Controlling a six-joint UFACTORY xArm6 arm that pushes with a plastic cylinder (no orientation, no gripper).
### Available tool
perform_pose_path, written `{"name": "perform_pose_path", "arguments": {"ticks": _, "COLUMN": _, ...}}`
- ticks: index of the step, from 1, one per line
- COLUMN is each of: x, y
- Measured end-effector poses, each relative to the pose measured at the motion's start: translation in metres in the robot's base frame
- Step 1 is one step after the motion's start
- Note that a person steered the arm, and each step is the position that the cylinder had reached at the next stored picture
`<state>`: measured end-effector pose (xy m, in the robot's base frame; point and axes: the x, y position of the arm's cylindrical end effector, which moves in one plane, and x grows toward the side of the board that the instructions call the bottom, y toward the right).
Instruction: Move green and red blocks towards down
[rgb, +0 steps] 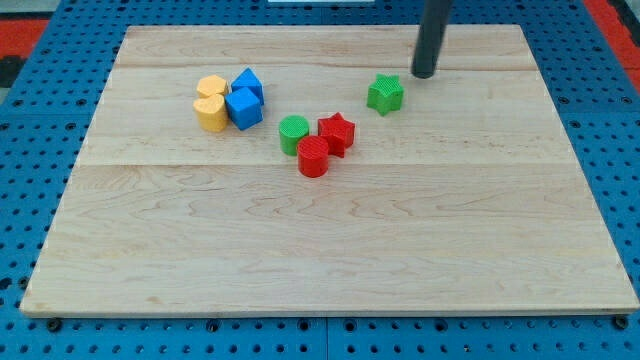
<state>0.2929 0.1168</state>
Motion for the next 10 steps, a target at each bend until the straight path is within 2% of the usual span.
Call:
{"name": "perform_pose_path", "arguments": {"ticks": 1, "x": 0.055, "y": -0.035}}
{"name": "perform_pose_path", "arguments": {"ticks": 2, "x": 0.069, "y": -0.08}}
{"name": "perform_pose_path", "arguments": {"ticks": 4, "x": 0.035, "y": -0.036}}
{"name": "perform_pose_path", "arguments": {"ticks": 5, "x": 0.059, "y": -0.075}}
{"name": "perform_pose_path", "arguments": {"ticks": 6, "x": 0.072, "y": -0.082}}
{"name": "perform_pose_path", "arguments": {"ticks": 8, "x": 0.034, "y": -0.067}}
{"name": "perform_pose_path", "arguments": {"ticks": 9, "x": 0.052, "y": -0.125}}
{"name": "perform_pose_path", "arguments": {"ticks": 10, "x": 0.069, "y": -0.141}}
